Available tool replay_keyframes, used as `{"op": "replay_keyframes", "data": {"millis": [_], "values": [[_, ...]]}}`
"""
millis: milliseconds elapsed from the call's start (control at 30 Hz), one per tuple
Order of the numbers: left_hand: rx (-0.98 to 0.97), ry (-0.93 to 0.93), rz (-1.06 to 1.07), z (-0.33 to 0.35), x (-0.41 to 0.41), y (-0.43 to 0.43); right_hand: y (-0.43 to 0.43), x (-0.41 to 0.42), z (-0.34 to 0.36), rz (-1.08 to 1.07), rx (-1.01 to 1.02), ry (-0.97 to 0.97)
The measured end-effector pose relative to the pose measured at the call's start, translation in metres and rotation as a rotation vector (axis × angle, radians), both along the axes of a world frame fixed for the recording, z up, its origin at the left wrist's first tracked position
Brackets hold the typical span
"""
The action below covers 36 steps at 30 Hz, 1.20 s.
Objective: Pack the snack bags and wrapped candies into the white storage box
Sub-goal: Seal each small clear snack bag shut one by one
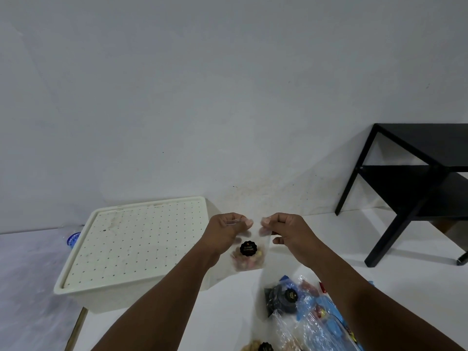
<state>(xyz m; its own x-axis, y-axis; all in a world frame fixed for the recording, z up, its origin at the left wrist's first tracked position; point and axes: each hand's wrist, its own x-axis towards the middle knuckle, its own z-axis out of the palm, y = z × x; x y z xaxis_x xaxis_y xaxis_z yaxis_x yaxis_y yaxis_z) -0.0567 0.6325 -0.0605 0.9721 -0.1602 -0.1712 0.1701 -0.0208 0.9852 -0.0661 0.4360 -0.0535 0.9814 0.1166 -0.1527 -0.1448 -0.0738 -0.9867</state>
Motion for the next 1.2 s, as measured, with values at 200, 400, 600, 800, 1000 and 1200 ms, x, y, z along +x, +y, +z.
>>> {"op": "replay_keyframes", "data": {"millis": [200,400,600,800,1000,1200], "values": [[0.051,0.025,-0.025,-0.001,-0.002,0.002,0.001,0.001,0.005,-0.003,-0.071,-0.077],[0.073,-0.001,-0.025,0.003,-0.005,-0.001,0.000,-0.002,0.003,-0.011,-0.050,-0.063],[0.105,-0.037,-0.068,0.001,-0.002,-0.002,-0.007,-0.004,0.001,0.031,-0.034,0.013],[0.133,-0.031,-0.104,0.004,-0.004,-0.007,-0.010,-0.004,0.002,0.003,-0.086,-0.057],[0.204,-0.106,-0.103,0.001,-0.002,-0.014,-0.009,-0.007,0.001,0.005,-0.095,-0.049],[0.122,0.016,-0.183,0.007,-0.005,-0.016,-0.016,-0.008,0.002,-0.022,-0.094,-0.027]]}}
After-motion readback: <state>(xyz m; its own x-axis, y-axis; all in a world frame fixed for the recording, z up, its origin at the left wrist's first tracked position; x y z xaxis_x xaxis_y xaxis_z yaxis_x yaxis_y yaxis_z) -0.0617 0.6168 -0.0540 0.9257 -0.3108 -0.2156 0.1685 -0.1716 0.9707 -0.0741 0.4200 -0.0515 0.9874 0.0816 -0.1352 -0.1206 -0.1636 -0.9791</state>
